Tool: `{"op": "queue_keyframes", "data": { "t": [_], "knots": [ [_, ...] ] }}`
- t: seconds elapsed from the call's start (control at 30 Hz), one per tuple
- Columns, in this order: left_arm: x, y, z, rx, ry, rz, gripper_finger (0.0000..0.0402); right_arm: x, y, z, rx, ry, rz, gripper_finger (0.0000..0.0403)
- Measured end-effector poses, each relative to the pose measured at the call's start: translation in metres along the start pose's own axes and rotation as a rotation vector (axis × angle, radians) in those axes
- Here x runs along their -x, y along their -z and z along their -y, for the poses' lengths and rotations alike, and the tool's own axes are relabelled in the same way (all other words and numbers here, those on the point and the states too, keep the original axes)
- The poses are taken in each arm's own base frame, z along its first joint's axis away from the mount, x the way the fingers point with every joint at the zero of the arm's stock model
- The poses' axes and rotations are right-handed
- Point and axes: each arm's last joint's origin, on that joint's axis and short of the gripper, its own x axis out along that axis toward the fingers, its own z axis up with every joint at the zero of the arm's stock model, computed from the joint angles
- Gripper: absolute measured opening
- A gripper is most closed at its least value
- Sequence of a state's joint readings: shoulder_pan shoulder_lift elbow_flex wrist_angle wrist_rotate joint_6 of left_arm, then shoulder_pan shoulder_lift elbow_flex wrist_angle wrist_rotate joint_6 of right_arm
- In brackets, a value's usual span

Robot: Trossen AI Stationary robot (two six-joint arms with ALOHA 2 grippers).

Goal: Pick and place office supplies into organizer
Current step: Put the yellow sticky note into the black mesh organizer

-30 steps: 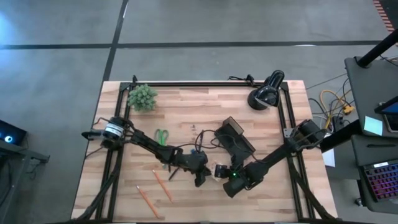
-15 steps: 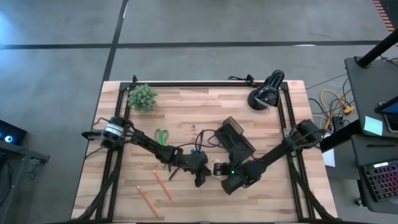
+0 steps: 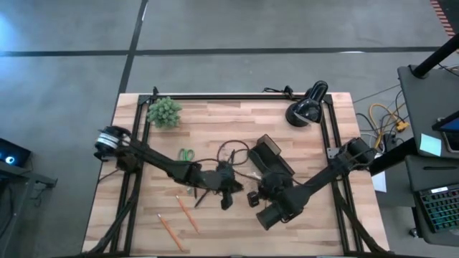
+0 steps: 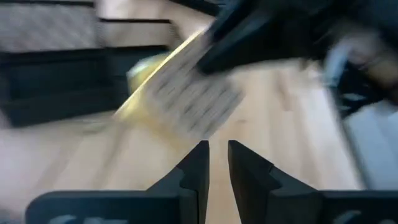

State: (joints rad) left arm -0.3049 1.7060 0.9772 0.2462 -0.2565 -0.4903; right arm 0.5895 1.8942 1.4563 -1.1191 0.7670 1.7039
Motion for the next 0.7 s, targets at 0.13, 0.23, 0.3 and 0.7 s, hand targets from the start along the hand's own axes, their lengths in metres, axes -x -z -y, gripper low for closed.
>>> {"op": "queue_keyframes", "data": {
  "t": [0.13,0.23,0.3,0.7],
  "knots": [
    [0.014,-0.001,-0.006,-0.043,-0.056,-0.016,0.0044,0.029,-0.025,0.007,0.272,0.128,0.037,0.0026],
    [0.017,0.004,-0.009,-0.045,-0.065,-0.032,0.0044,0.037,-0.032,0.014,0.441,0.197,-0.001,0.0026],
    [0.017,0.007,-0.011,-0.05,-0.075,-0.051,0.0044,0.037,-0.033,0.015,0.536,0.182,-0.04,0.0027],
    [0.019,0.03,-0.027,-0.096,-0.204,-0.116,0.0044,-0.003,-0.001,0.026,0.875,0.35,-0.161,0.0028]
  ]
}}
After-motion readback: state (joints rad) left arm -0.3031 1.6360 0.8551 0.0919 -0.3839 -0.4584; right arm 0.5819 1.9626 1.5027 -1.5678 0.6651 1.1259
